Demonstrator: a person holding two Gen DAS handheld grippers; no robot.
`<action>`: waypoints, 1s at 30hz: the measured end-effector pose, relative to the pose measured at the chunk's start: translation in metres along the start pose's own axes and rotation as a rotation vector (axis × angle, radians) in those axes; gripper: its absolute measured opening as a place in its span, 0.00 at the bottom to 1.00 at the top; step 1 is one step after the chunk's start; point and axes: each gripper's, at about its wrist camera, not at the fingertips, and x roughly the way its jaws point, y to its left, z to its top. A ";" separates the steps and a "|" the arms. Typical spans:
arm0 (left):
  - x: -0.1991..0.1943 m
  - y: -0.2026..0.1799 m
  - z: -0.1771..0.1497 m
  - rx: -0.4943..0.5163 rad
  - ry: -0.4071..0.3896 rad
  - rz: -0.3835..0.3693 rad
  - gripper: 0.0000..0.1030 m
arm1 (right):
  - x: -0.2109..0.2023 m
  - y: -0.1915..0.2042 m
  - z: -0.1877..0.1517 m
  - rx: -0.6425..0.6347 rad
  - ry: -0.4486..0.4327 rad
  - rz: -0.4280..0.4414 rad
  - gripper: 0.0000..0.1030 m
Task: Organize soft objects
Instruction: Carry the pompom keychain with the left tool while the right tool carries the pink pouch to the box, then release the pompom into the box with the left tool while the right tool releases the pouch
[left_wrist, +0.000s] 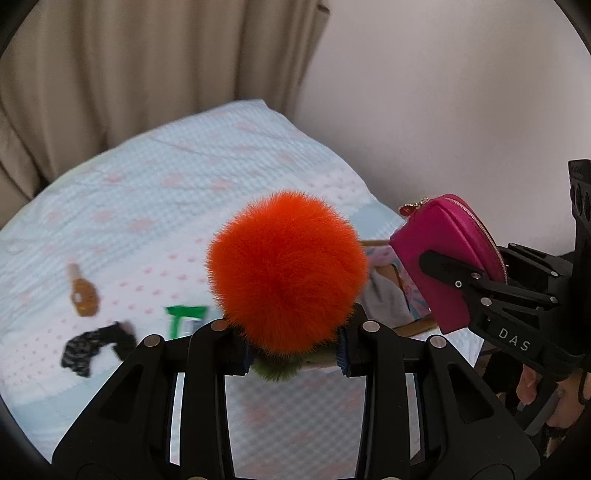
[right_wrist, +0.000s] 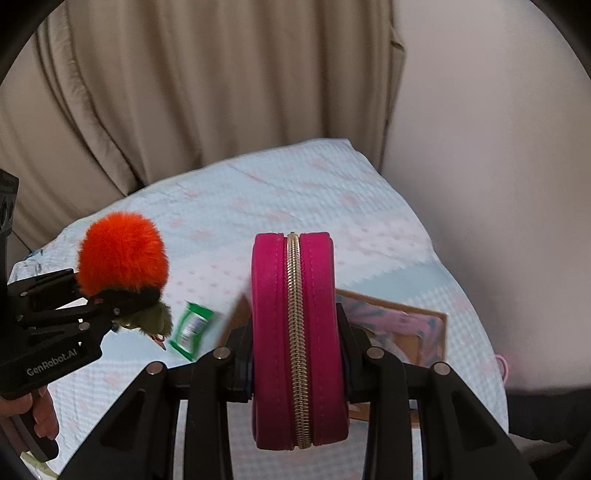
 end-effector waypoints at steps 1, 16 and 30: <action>0.011 -0.010 0.000 0.006 0.013 0.001 0.29 | 0.003 -0.008 -0.001 0.007 0.010 -0.001 0.30; 0.157 -0.078 -0.021 0.061 0.277 0.003 0.29 | 0.085 -0.119 -0.039 0.184 0.204 0.010 0.30; 0.183 -0.094 -0.030 0.095 0.374 0.033 1.00 | 0.126 -0.148 -0.048 0.287 0.285 0.042 0.66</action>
